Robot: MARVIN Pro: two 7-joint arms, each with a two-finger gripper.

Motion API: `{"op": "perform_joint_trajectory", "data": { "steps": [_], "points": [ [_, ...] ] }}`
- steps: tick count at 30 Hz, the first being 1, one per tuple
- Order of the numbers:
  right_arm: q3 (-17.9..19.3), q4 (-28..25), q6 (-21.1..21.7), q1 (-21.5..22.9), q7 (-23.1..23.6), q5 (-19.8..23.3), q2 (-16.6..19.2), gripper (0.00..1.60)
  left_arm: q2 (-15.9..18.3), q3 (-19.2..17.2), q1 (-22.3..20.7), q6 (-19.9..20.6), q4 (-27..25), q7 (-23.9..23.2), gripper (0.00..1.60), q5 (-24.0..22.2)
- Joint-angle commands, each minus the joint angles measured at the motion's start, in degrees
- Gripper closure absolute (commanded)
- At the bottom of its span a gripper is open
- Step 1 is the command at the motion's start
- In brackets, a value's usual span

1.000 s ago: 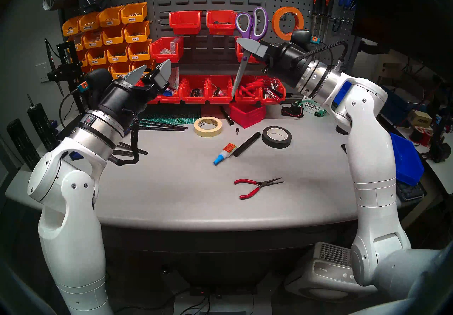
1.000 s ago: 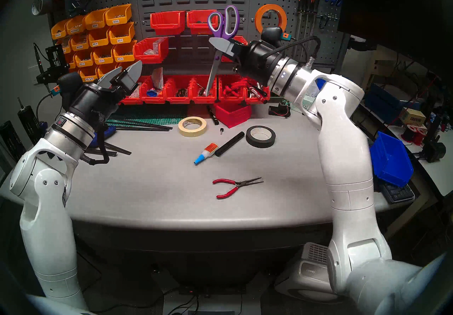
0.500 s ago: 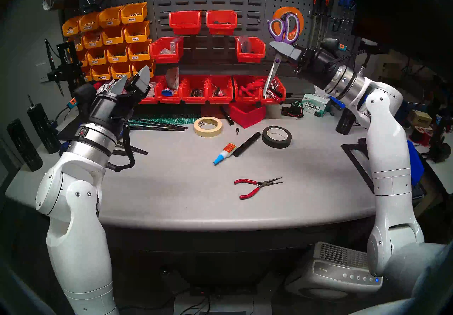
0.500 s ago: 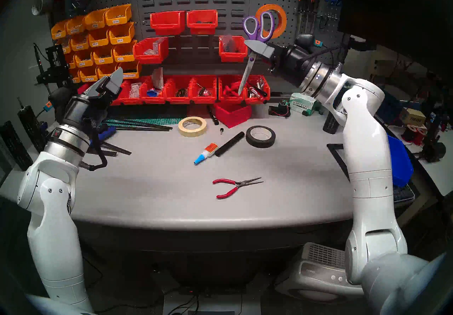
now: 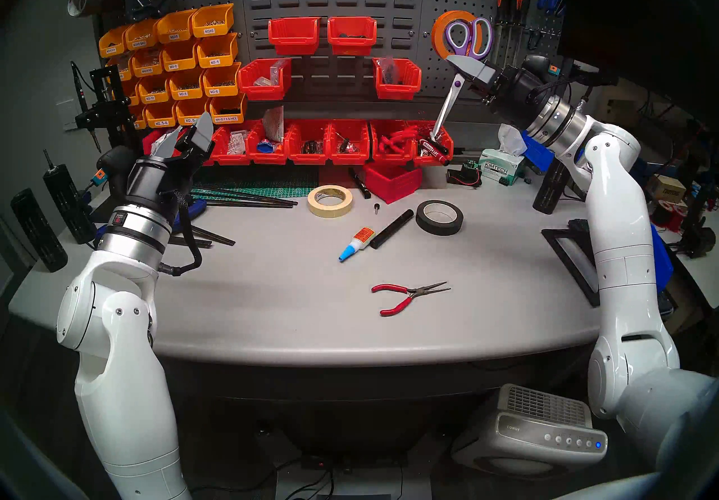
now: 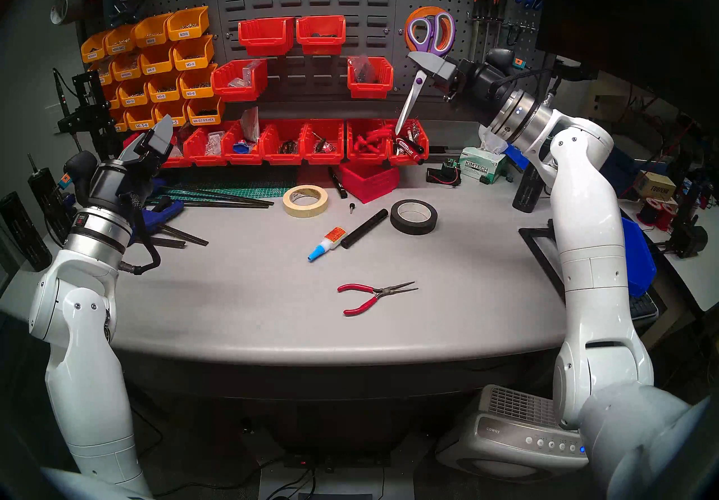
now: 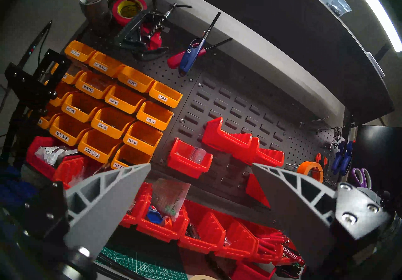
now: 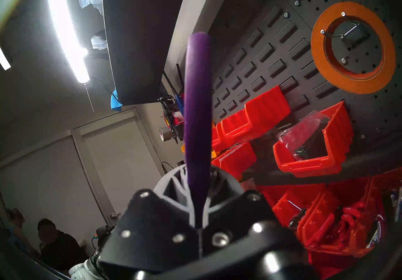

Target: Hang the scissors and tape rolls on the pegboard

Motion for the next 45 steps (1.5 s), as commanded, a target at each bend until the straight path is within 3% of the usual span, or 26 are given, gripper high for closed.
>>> {"op": "perform_joint_trajectory", "data": {
  "steps": [1,29,45],
  "points": [
    [0.9,0.9,-0.6,6.1,-0.2,0.7,0.6,1.6,-0.2,-0.5,-0.8,-1.0,-1.1,0.0,0.0,-0.6],
    [-2.6,15.0,-0.9,17.7,-7.2,0.7,-4.2,1.6,0.1,0.4,-2.7,-1.2,-1.8,2.5,0.0,-0.9],
    [-2.3,22.7,-1.6,22.8,-11.3,1.1,-5.6,1.6,0.3,-0.2,-3.6,-1.0,-1.3,3.8,0.0,-0.8]
  ]
}}
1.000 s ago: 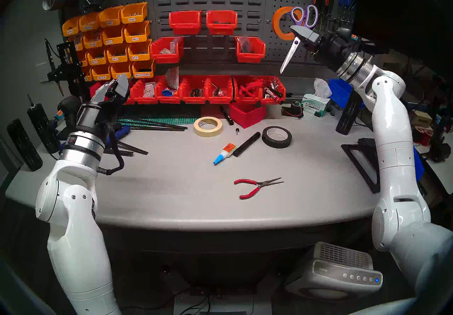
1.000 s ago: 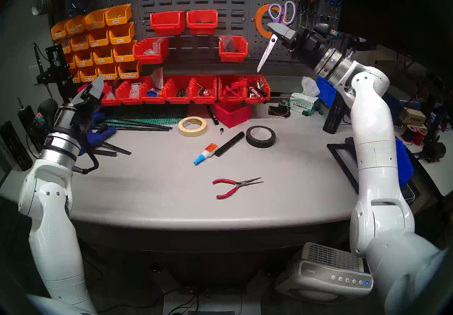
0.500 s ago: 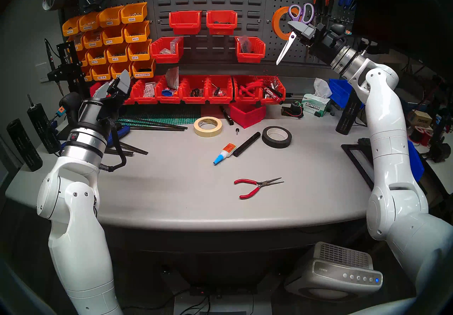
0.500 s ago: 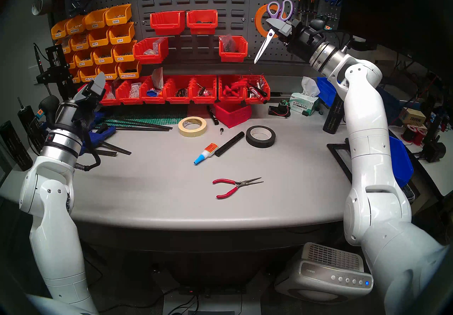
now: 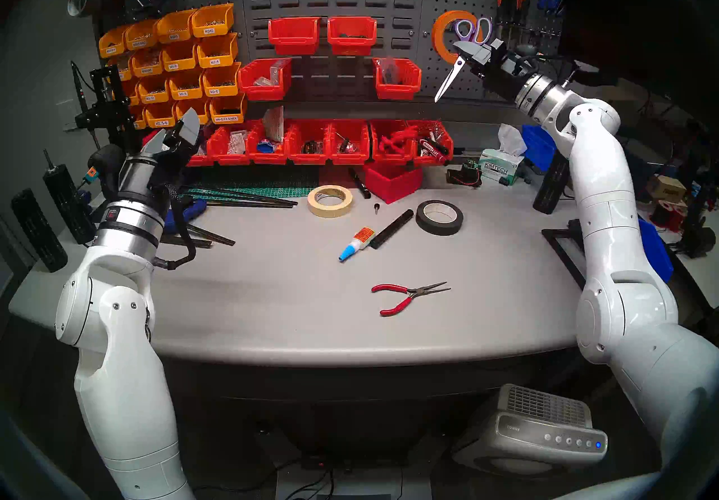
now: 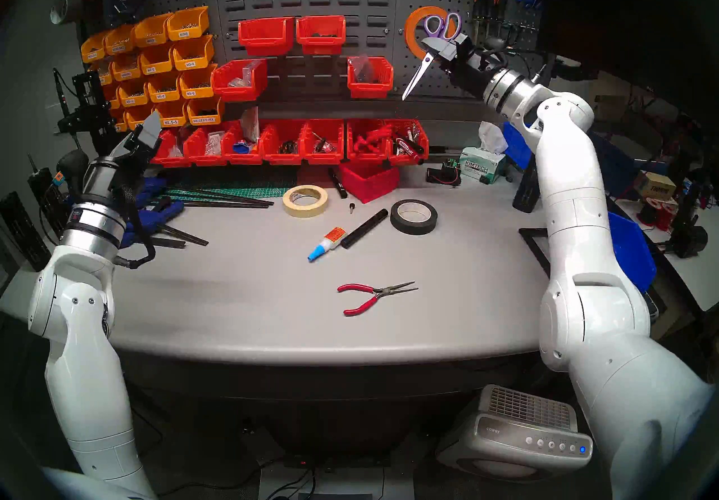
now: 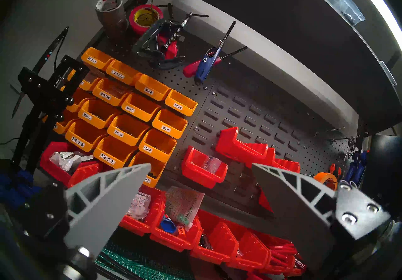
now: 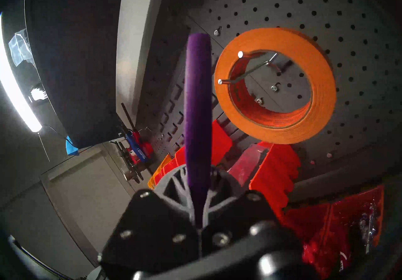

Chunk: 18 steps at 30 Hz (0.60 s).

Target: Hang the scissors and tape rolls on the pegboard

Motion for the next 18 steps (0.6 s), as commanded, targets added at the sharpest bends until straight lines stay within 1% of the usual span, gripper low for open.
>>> {"op": "perform_joint_trajectory", "data": {
  "steps": [1,3,9,10,11,12,14,15,17,18],
  "points": [
    [0.8,0.5,-0.9,6.0,-0.3,0.5,-0.7,1.6,0.3,0.0,-1.9,-0.6,-1.5,0.0,0.0,-0.2],
    [0.6,1.9,-0.9,7.3,-0.8,0.4,-1.0,1.6,0.3,-0.1,-1.9,-0.6,-1.4,0.2,0.0,-0.2],
    [0.4,3.9,-1.1,8.7,-1.5,0.4,-1.6,1.6,0.3,-0.1,-1.9,-0.5,-1.2,0.4,0.0,-0.2],
    [0.3,4.7,-1.2,9.5,-1.8,0.3,-1.7,1.6,0.3,-0.1,-1.9,-0.5,-1.2,0.4,0.0,-0.2],
    [0.5,4.6,-1.3,9.2,-1.7,0.5,-1.8,1.6,0.3,-0.2,-2.0,-0.5,-1.1,0.5,0.0,-0.2],
    [0.3,5.9,-1.3,10.3,-2.0,0.2,-1.8,1.6,0.3,-0.3,-2.0,-0.6,-1.1,0.7,0.0,-0.2],
    [0.4,5.8,-1.4,10.0,-2.0,0.2,-1.8,1.6,0.3,-0.3,-2.1,-0.6,-1.1,0.7,0.0,-0.2],
    [0.3,7.0,-1.3,11.0,-2.2,0.2,-1.9,1.6,0.4,-0.3,-2.1,-0.6,-1.1,0.8,0.0,-0.2],
    [0.3,7.4,-1.5,11.1,-2.2,0.1,-1.9,1.6,0.3,-0.4,-2.1,-0.6,-0.9,0.9,0.0,-0.2],
    [0.1,8.8,-1.3,12.3,-2.1,0.0,-2.0,1.6,0.3,-0.4,-2.1,-0.6,-0.9,1.0,0.0,-0.2]
  ]
}}
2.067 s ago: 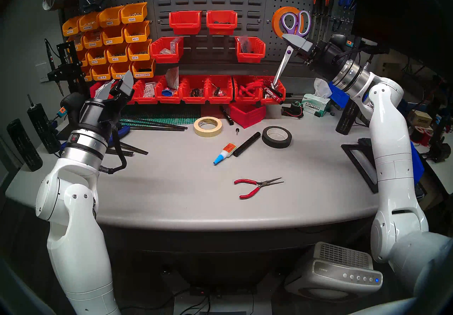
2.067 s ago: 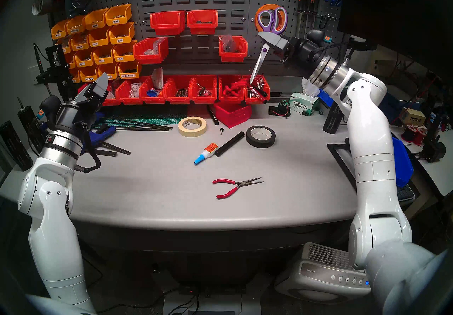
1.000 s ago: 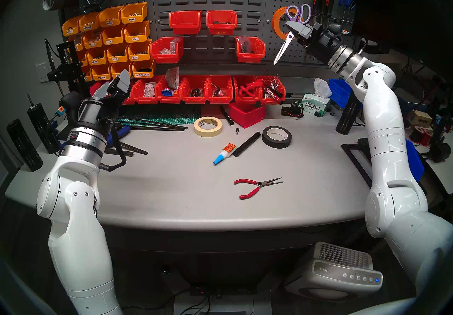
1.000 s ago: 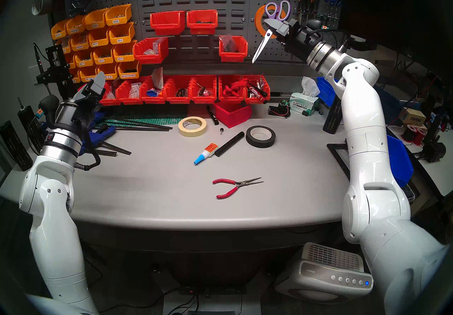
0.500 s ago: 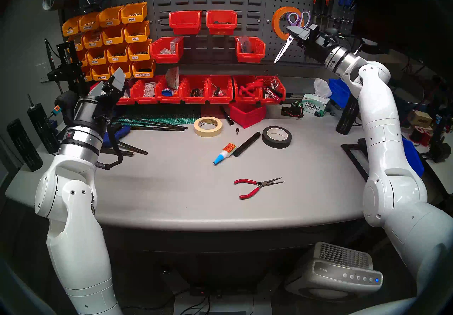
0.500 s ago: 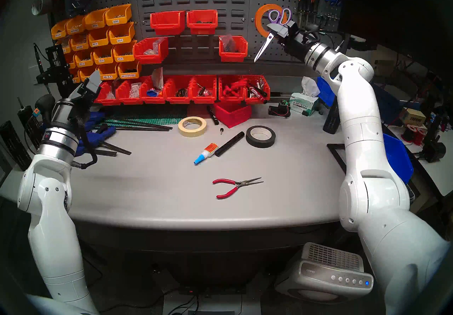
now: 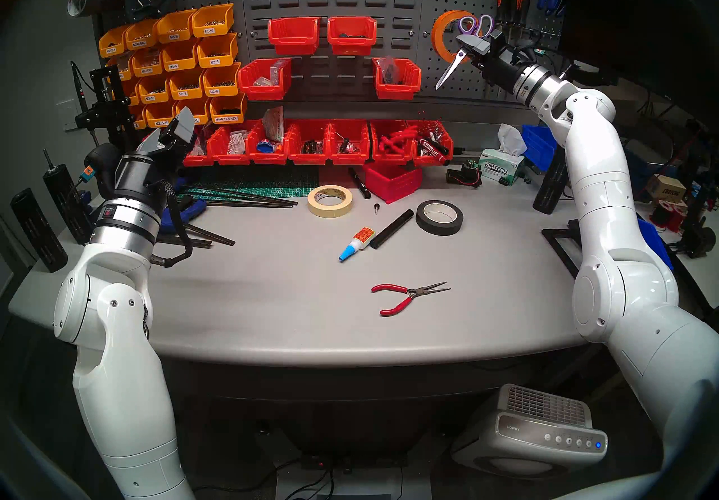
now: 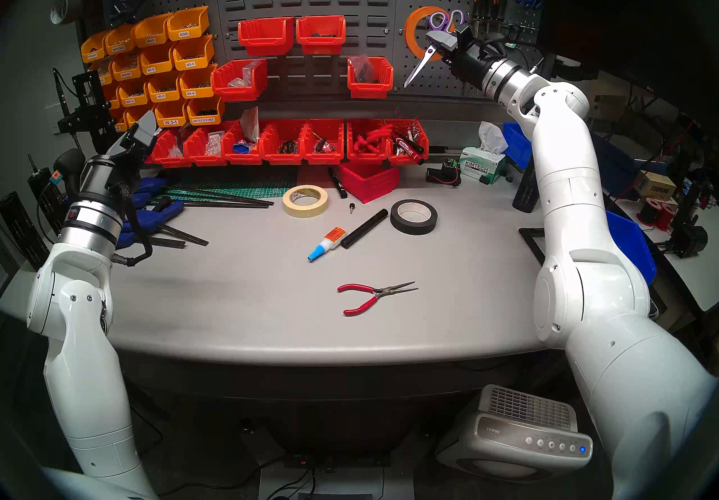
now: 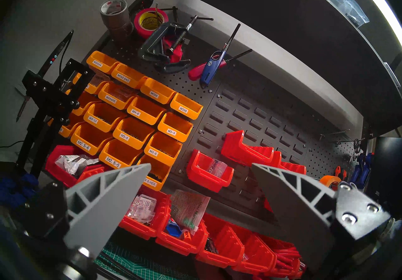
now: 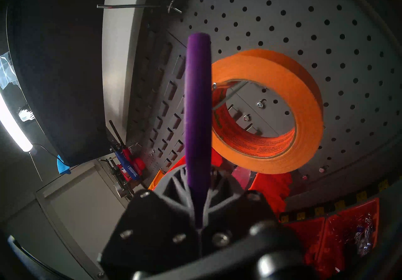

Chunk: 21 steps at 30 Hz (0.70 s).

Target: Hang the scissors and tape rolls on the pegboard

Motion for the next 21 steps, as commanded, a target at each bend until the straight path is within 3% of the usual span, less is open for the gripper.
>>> {"op": "perform_joint_trajectory", "data": {
  "steps": [1,21],
  "points": [
    [0.0,2.1,-0.7,7.1,0.3,-0.2,-0.2,1.6,0.1,0.1,-1.3,-0.6,-1.1,0.0,0.0,-0.2],
    [-1.2,10.1,-1.2,12.0,0.9,-1.2,-1.1,1.6,0.4,0.5,-2.4,-0.7,-1.2,0.9,0.0,0.0]
  ]
}}
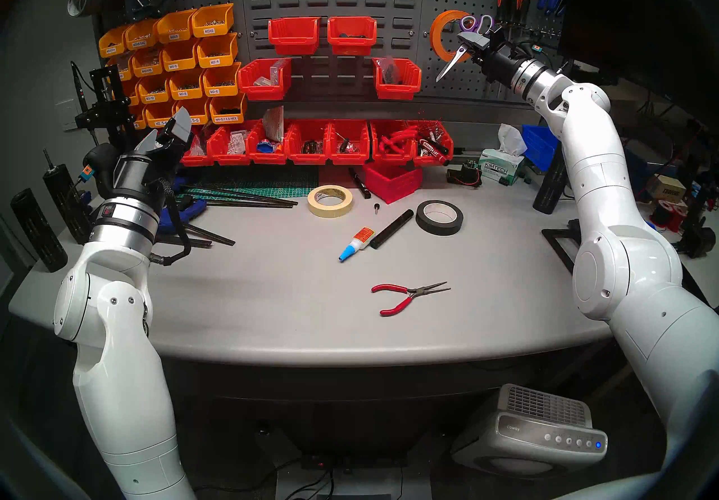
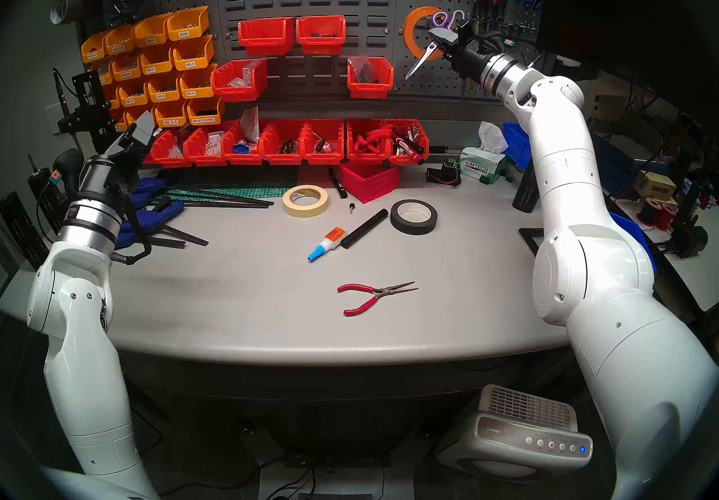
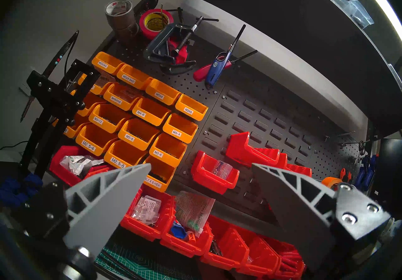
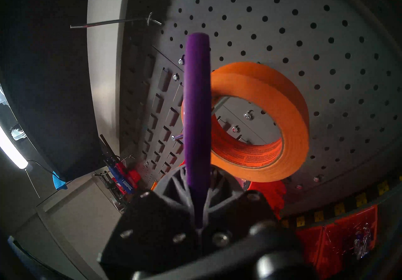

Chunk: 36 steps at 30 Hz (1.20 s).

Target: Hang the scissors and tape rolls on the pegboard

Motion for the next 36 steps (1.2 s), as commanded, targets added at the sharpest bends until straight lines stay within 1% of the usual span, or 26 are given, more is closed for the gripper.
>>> {"op": "perform_joint_trajectory", "data": {
  "steps": [1,8,10,13,17,18,19,20,26,27,28,30,31,32,33,34,35,36],
  "points": [
    [-0.5,1.2,-0.7,6.3,0.7,-0.6,-0.1,1.6,0.3,0.5,-1.8,-0.6,-1.6,-0.1,0.0,0.0],
    [-1.2,4.6,-1.2,8.3,0.9,-1.5,-0.6,1.6,0.5,0.8,-2.2,-0.7,-1.6,0.2,0.0,0.0],
    [-1.6,6.4,-1.1,9.7,1.2,-1.8,-0.8,1.6,0.5,0.8,-2.2,-0.7,-1.6,0.4,0.0,0.1],
    [-1.7,6.7,-1.4,9.6,1.6,-2.1,-0.8,1.6,0.5,0.9,-2.3,-0.7,-1.7,0.6,0.0,0.1],
    [-2.7,9.4,-1.0,11.6,2.3,-3.0,-0.6,1.6,0.5,0.9,-2.4,-0.8,-1.8,0.8,0.0,0.0],
    [-3.0,10.5,-0.9,12.5,2.5,-3.2,-0.6,1.57,0.5,0.9,-2.4,-0.8,-1.8,0.9,0.0,0.0],
    [-3.0,10.2,-1.0,12.1,2.8,-3.4,-0.5,1.32,0.5,1.0,-2.5,-0.8,-1.8,0.9,0.0,0.0],
    [-3.1,10.8,-1.0,12.4,3.0,-3.5,-0.4,0.95,0.5,1.0,-2.5,-0.8,-1.8,1.0,0.0,0.0],
    [-4.4,14.2,-1.0,14.6,4.2,-5.0,0.0,0.83,0.4,1.3,-2.6,-0.8,-1.5,1.3,0.0,-0.1],
    [-4.4,13.9,-1.2,14.2,4.4,-5.1,0.0,0.89,0.4,1.4,-2.6,-0.8,-1.6,1.3,0.0,0.0],
    [-4.8,15.1,-1.1,15.0,4.7,-5.3,0.0,0.9,0.4,1.5,-2.7,-0.8,-1.7,1.4,0.0,-0.1],
    [-5.1,15.8,-1.1,15.4,5.2,-5.7,0.1,0.87,0.5,1.6,-2.9,-0.8,-1.8,1.5,0.0,-0.1],
    [-5.3,16.1,-1.1,15.6,5.5,-5.9,0.2,0.83,0.4,1.6,-2.9,-0.8,-1.8,1.6,0.0,-0.1],
    [-5.4,15.4,-1.3,14.9,5.7,-6.1,0.3,0.83,0.4,1.7,-3.0,-0.8,-1.8,1.6,0.0,-0.1],
    [-5.7,16.7,-1.2,15.8,6.1,-6.4,0.3,0.84,0.4,1.8,-3.0,-0.8,-1.8,1.6,0.0,-0.1],
    [-6.0,16.9,-1.2,15.9,6.3,-6.7,0.5,0.83,0.3,1.8,-3.1,-0.8,-1.8,1.7,0.0,-0.2],
    [-6.1,17.2,-1.3,16.0,6.5,-6.8,0.5,0.71,0.3,1.9,-3.1,-0.8,-1.9,1.8,0.0,-0.2],
    [-6.7,17.4,-1.1,16.1,6.8,-7.4,0.7,0.53,0.3,2.0,-3.2,-0.8,-1.9,1.8,0.0,-0.2]
  ]
}}
